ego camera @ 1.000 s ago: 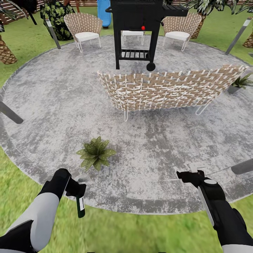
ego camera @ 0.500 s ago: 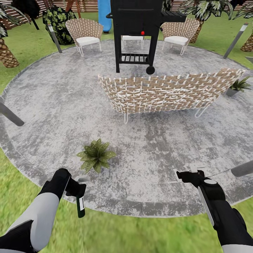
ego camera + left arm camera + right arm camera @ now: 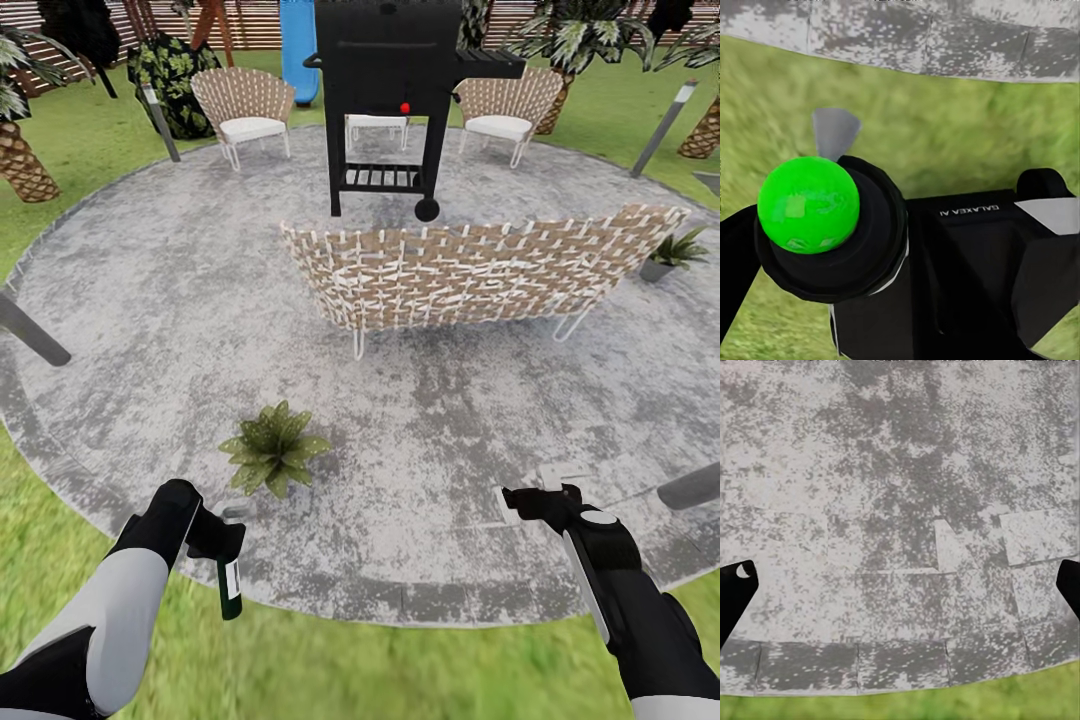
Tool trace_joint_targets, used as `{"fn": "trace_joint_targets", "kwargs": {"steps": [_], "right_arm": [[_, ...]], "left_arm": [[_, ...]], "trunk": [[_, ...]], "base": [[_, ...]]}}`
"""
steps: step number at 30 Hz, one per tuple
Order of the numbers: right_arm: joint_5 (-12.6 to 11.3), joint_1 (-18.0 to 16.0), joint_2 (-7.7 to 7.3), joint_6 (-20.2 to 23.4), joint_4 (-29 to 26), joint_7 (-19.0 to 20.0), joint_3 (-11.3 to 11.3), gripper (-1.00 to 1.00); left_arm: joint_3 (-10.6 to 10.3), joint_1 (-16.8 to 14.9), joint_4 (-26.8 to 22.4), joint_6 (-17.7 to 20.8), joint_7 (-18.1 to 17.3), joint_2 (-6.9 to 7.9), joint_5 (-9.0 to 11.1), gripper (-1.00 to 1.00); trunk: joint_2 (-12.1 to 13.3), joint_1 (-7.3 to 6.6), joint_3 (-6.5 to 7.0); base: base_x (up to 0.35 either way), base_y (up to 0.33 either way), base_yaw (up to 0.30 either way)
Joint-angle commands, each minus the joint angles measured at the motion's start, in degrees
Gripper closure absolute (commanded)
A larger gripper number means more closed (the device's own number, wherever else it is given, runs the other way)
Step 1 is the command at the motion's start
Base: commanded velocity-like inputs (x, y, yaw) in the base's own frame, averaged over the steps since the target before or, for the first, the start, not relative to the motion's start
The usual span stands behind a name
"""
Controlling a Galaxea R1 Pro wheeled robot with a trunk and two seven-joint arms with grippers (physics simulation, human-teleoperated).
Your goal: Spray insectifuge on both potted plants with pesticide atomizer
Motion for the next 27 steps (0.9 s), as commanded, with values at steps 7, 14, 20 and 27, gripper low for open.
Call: {"fn": "trace_joint_targets", "kwargs": {"steps": [7,14,20,27], "right_arm": [[0.6,0.0,0.00,0.3,-0.1,0.5,-0.1,-1.00],[0.7,0.0,0.01,0.3,-0.1,0.5,0.1,-1.00],[0.7,0.0,-0.32,9.4,-6.0,0.5,0.0,-1.00],[0.6,-1.4,-0.39,17.6,-6.9,0.6,0.0,-1.00]], "left_arm": [[0.3,0.0,-0.1,0.1,-0.6,-0.04,-0.6,1.00],[0.2,0.0,0.0,0.1,-0.6,0.07,-0.6,1.00],[-0.3,-6.9,-0.1,0.1,-1.0,-0.04,-0.5,1.00],[-17.5,-11.4,-3.1,-2.3,-24.8,1.63,-0.6,1.00]], "trunk": [[0.0,0.00,0.31],[0.0,0.00,0.31],[0.0,0.00,0.31],[0.0,0.00,0.31]], "base": [[0.000,0.000,0.000],[0.000,0.000,0.000],[0.000,0.000,0.000],[0.000,0.000,0.000]]}}
